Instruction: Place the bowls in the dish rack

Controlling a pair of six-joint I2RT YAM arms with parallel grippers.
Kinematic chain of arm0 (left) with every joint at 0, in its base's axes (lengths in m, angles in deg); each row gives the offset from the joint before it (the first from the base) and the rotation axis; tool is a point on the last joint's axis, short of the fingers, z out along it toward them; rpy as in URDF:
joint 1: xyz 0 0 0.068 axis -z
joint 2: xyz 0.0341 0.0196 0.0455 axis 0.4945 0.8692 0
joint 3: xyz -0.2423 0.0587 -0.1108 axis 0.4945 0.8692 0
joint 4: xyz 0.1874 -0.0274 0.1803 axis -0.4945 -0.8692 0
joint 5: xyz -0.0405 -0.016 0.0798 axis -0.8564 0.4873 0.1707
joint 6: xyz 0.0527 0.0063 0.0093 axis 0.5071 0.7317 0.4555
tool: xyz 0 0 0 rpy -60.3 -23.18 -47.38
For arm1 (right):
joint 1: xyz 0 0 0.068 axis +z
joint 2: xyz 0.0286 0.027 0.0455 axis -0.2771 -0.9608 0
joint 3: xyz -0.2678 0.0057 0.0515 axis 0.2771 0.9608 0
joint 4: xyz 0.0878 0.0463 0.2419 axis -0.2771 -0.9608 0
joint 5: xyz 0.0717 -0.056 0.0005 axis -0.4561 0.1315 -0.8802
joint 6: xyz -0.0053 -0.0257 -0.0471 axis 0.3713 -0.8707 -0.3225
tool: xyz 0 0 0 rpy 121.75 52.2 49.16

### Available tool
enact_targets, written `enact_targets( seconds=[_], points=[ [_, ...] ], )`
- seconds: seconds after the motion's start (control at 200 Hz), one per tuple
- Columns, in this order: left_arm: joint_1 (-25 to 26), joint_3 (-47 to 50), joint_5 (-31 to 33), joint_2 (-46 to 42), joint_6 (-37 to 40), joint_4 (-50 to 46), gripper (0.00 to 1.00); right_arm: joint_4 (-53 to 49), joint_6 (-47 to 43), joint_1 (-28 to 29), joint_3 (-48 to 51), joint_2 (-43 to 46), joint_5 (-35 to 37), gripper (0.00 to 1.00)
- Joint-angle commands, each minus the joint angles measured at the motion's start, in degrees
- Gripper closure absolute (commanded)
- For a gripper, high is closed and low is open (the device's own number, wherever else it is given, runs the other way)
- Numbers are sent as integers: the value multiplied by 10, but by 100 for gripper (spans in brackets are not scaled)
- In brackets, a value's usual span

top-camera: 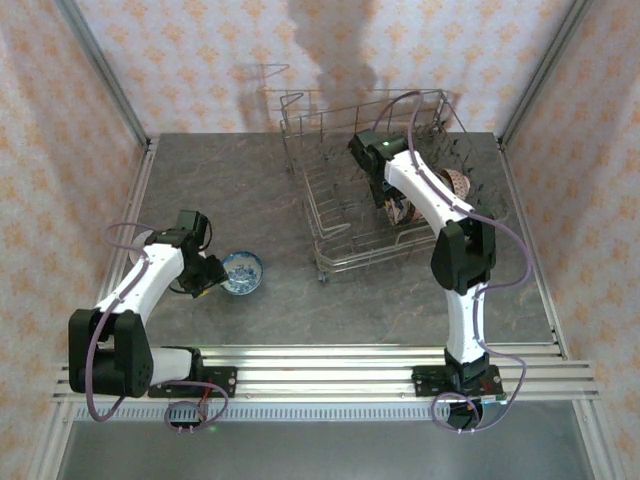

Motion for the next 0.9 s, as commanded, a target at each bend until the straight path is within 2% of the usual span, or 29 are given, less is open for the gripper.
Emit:
enact_targets(
  seconds=[0.0, 0.32, 0.656, 0.851, 0.896],
  points=[
    [-5, 9, 0, 13, -6, 11, 57, -15, -6, 22, -1, 72, 6, 22],
    [-4, 13, -27, 45, -7, 48, 64, -12, 9, 35, 32, 102, -2, 22],
    [3, -1, -51, 74, -5, 65, 88, -8, 14, 37, 32, 114, -19, 22],
    [3, -7, -65, 56, -2, 63, 100, -1, 19, 36, 38, 122, -38, 22],
    [3, -9, -70, 51, -2, 61, 100, 2, 20, 37, 39, 125, -42, 22]
  ],
)
